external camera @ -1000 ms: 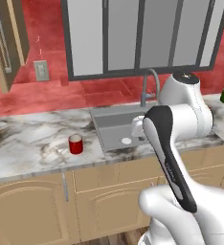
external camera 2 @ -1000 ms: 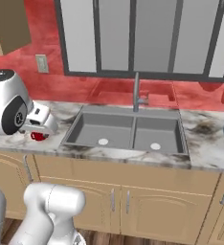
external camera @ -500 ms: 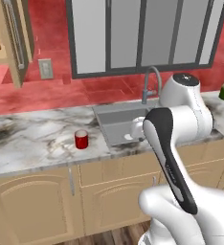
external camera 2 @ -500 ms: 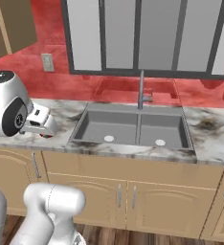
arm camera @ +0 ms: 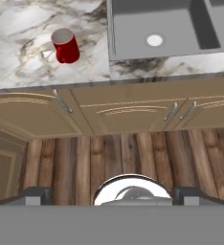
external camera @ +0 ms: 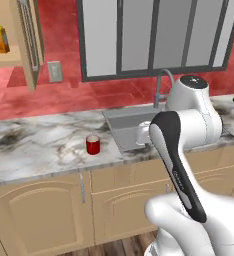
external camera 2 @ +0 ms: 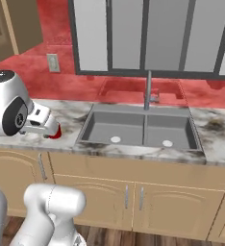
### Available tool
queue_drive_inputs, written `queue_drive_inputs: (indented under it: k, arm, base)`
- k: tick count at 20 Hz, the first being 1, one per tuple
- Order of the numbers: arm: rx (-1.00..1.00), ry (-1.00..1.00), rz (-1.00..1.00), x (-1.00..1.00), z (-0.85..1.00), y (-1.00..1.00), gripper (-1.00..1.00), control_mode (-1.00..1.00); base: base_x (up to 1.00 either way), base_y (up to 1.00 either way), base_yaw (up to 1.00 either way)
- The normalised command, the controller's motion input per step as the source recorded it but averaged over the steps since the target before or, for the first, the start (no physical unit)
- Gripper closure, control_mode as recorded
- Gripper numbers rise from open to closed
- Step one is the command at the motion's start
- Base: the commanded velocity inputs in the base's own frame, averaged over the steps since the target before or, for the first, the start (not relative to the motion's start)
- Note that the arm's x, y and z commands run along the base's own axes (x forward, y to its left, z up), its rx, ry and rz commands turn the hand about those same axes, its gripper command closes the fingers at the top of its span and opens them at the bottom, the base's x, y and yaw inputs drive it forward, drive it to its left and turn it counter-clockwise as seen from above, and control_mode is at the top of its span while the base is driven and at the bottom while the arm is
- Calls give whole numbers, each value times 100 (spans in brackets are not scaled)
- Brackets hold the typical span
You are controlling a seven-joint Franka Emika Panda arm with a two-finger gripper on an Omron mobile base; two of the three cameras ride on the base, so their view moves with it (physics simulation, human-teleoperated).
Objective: Pick the mug and place it in the sink. Pick the bowl and place it in the open cabinet and then close the cabinet.
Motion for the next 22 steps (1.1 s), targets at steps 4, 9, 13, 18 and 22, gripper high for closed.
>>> queue_drive_inputs:
  k: [4,9,13,18,22]
  arm:
    - [0,0,0,0,0,0,-100,100]
    - [0,0,0,0,0,0,-100,100]
    - [0,0,0,0,0,0,-100,100]
    - [0,0,0,0,0,0,-100,100]
    - [0,0,0,0,0,0,-100,100]
  base:
    - [0,41,0]
    - [-1,39,0]
    - [0,50,0]
    - [0,55,0]
    - [-6,38,0]
